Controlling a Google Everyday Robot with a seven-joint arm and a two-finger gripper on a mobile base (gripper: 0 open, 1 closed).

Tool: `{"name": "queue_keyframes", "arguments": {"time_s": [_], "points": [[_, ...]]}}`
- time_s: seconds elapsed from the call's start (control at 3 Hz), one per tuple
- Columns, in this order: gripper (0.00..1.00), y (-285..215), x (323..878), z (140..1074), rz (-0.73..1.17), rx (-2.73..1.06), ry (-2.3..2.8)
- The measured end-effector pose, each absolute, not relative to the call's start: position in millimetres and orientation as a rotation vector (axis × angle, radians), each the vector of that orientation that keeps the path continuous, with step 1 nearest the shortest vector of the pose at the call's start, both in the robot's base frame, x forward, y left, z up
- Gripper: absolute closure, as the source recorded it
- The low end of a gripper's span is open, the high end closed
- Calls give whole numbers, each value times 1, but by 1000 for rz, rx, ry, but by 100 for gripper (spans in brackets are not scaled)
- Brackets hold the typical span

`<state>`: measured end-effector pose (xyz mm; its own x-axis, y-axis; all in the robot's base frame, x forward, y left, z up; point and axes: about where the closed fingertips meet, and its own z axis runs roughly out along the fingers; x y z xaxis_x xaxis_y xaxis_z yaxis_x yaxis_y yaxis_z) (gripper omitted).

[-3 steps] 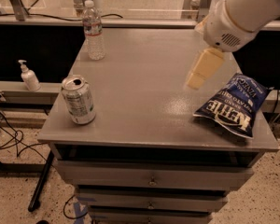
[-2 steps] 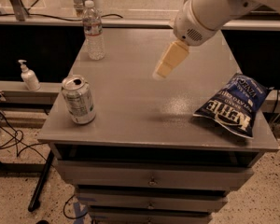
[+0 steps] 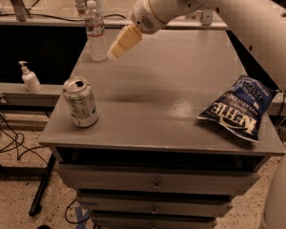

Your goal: Knock water bottle over

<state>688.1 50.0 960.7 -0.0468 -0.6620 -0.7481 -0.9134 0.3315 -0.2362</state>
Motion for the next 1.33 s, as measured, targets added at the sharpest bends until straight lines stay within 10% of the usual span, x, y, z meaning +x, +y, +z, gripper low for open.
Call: {"name": "queue_keyframes", "arguments": {"time_s": [1.33], "points": [[0,101,756,942,555,-1203,1699]]}}
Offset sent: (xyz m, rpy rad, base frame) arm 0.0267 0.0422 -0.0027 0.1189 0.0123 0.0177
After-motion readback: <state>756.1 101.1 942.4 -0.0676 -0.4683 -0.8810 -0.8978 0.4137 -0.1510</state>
